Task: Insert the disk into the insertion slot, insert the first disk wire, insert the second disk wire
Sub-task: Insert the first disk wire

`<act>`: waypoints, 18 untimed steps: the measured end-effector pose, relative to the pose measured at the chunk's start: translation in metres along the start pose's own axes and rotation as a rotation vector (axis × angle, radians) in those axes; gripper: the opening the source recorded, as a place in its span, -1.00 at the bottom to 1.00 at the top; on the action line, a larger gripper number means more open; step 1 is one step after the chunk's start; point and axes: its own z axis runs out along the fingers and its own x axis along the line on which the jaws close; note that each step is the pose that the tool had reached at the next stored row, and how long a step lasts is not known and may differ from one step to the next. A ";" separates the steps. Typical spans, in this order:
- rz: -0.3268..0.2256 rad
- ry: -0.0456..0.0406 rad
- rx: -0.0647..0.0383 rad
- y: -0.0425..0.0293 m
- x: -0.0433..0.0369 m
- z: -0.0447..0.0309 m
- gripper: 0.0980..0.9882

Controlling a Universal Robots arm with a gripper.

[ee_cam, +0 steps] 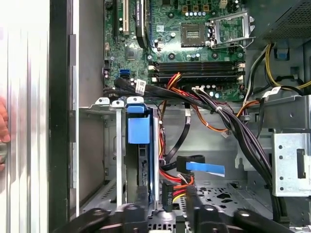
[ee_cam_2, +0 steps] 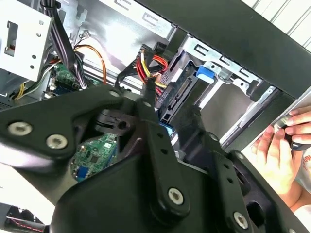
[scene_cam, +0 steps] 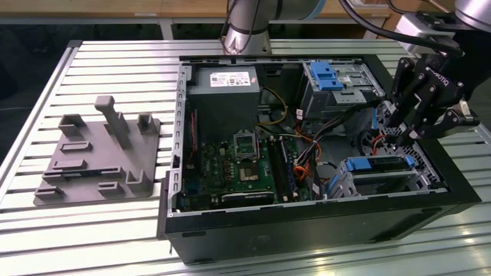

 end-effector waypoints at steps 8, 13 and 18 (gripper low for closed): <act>0.001 0.0267 0.001 0.0001 -0.0073 0.0040 -0.31; 0.002 0.0466 0.002 0.0001 -0.0119 0.0063 -0.31; 0.003 0.0705 0.001 -0.0019 -0.0133 0.0068 -0.31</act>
